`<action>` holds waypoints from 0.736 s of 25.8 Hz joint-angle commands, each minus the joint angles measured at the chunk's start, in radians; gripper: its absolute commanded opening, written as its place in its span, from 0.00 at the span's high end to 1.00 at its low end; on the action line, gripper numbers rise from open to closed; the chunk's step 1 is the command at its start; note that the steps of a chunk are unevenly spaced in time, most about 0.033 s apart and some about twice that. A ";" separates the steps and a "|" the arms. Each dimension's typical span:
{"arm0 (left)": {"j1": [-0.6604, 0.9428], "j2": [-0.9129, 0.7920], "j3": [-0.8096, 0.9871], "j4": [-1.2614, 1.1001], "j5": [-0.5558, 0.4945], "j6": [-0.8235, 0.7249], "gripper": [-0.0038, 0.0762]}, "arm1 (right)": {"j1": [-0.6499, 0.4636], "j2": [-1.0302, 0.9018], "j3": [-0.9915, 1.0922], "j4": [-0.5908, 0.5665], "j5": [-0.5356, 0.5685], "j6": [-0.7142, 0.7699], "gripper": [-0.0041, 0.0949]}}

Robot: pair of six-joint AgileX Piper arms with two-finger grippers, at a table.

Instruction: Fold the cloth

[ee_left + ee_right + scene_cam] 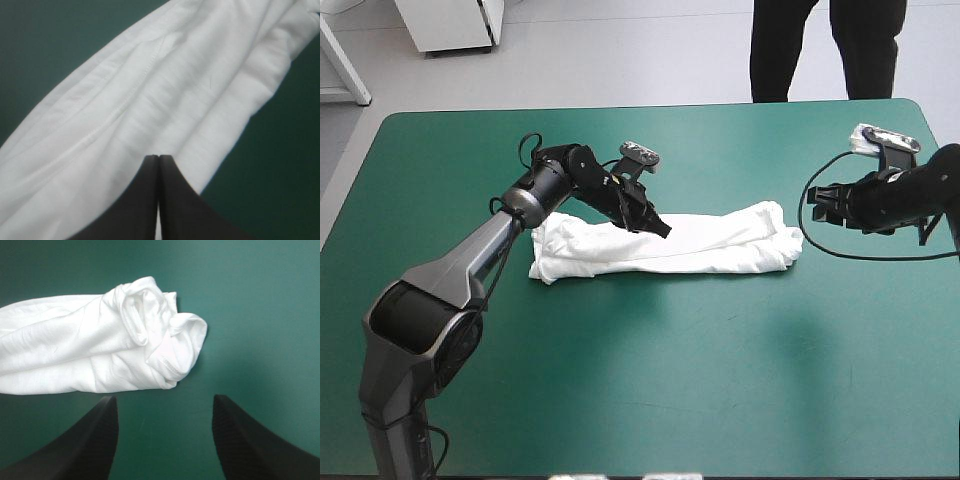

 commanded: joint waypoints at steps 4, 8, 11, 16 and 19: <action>-0.007 0.045 -0.101 -0.045 0.006 -0.017 0.96 | -0.007 0.067 -0.030 0.123 -0.016 -0.075 0.41; -0.009 0.105 -0.107 -0.042 0.024 -0.026 0.96 | -0.007 0.113 -0.030 0.131 -0.011 -0.100 0.41; -0.018 0.144 -0.107 -0.040 0.032 -0.038 0.96 | -0.007 0.123 -0.030 0.131 -0.033 -0.107 0.41; -0.046 0.180 -0.107 -0.040 0.034 -0.038 0.96 | -0.007 0.154 -0.030 0.131 -0.036 -0.115 0.41; -0.055 0.180 -0.107 -0.042 0.041 -0.052 0.96 | -0.007 0.207 -0.030 0.133 -0.038 -0.122 0.41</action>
